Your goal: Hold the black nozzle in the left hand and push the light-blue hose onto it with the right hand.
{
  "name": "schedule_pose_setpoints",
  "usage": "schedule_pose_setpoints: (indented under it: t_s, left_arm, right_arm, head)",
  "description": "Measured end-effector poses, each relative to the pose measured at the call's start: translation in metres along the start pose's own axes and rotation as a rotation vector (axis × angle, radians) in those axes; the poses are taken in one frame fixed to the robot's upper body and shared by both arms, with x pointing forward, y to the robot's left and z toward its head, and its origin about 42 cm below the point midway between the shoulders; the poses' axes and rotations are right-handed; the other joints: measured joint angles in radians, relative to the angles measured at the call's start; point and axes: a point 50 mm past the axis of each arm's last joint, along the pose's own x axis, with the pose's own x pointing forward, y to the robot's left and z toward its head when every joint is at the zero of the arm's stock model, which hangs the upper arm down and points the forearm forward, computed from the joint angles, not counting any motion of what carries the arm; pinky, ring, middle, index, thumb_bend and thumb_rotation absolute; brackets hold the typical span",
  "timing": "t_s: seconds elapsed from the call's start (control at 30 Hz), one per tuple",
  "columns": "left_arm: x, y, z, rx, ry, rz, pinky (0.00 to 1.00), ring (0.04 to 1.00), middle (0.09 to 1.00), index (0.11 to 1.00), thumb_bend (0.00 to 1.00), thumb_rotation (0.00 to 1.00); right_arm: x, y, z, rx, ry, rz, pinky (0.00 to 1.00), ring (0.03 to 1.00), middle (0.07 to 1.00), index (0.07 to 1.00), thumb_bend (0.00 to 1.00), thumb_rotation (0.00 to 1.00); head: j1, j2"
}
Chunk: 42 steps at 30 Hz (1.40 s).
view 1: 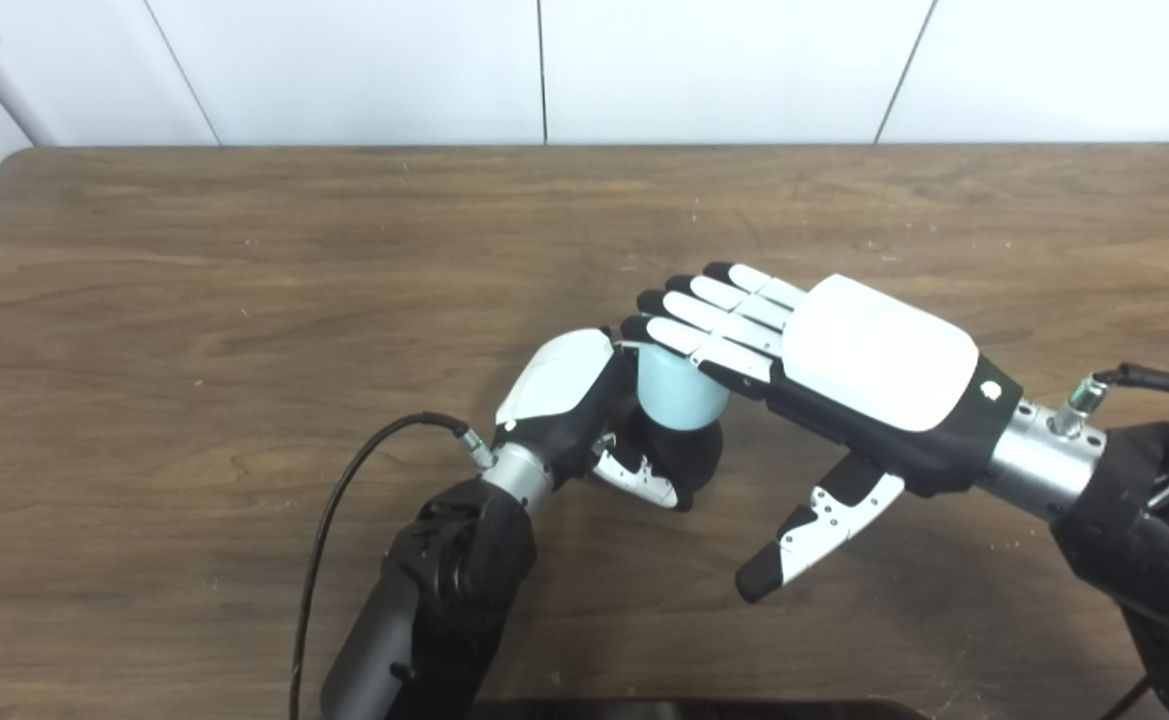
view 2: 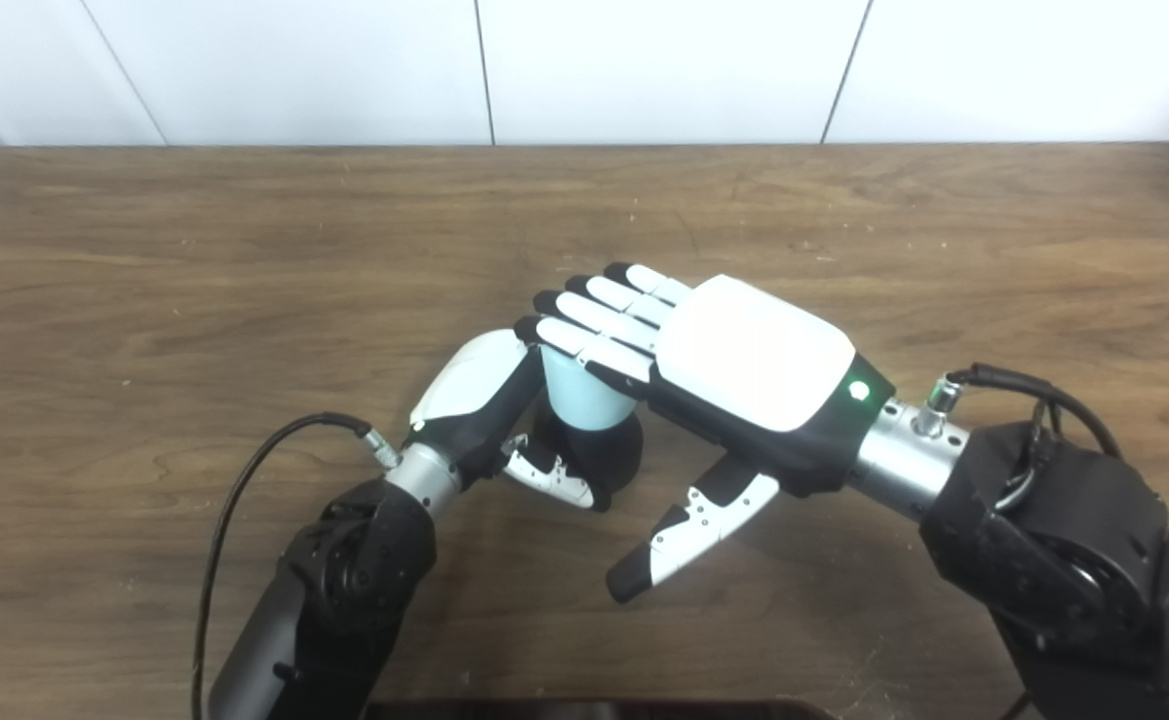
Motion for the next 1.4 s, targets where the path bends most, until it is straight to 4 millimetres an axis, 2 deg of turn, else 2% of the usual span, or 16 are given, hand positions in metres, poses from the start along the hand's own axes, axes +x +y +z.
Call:
schedule_pose_setpoints:
  t_s: [0.3,0.63,1.4]
  left_arm:
    - [0.000,0.000,0.000,-0.001,0.000,0.001,1.00,0.752,0.617,0.487,0.52,0.04]
    - [0.001,0.001,0.001,-0.004,0.005,-0.004,1.00,0.752,0.614,0.488,0.52,0.04]
    - [0.000,0.001,0.001,-0.007,0.004,-0.008,1.00,0.745,0.605,0.489,0.52,0.04]
  right_arm:
    - [0.001,0.005,0.001,0.015,-0.002,0.007,1.00,1.000,1.000,0.991,0.68,1.00]
    - [-0.003,0.007,-0.008,0.033,0.005,0.010,1.00,1.000,1.000,0.990,0.68,1.00]
    - [-0.011,0.020,-0.005,0.068,0.038,-0.028,1.00,1.000,1.000,0.990,0.68,1.00]
  head:
    - [0.003,0.002]
    - [0.000,0.002]
    - [-0.011,0.018]
